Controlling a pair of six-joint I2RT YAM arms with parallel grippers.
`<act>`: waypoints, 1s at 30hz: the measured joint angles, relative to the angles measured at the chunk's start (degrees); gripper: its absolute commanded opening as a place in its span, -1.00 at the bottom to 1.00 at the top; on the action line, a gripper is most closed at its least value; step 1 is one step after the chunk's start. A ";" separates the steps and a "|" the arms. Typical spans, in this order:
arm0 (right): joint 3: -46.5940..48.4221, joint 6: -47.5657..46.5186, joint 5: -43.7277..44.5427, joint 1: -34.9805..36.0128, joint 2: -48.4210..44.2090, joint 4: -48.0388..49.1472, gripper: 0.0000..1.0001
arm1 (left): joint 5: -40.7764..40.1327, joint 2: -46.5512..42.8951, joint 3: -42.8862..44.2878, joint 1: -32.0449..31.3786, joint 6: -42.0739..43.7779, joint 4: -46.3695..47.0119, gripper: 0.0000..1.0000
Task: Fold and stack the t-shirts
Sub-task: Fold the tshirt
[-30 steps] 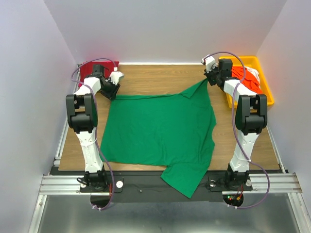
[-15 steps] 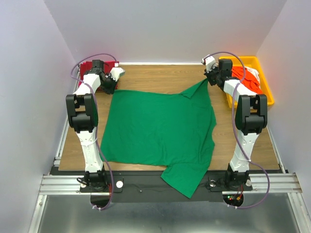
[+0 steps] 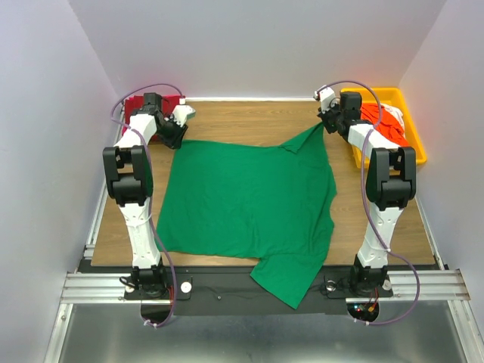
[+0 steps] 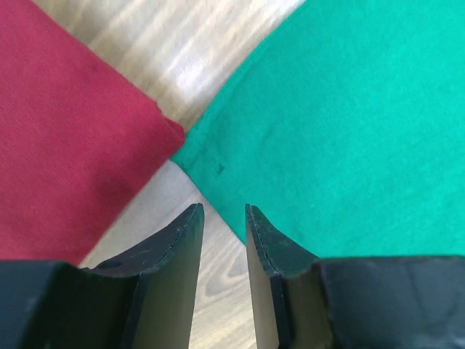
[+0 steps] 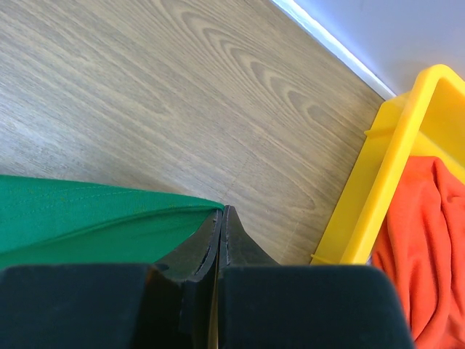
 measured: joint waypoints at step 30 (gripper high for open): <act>0.00 -0.22 1.09 0.00 1.11 0.04 -0.99 | -1.88 12.61 15.85 -4.74 10.58 -5.86 -0.21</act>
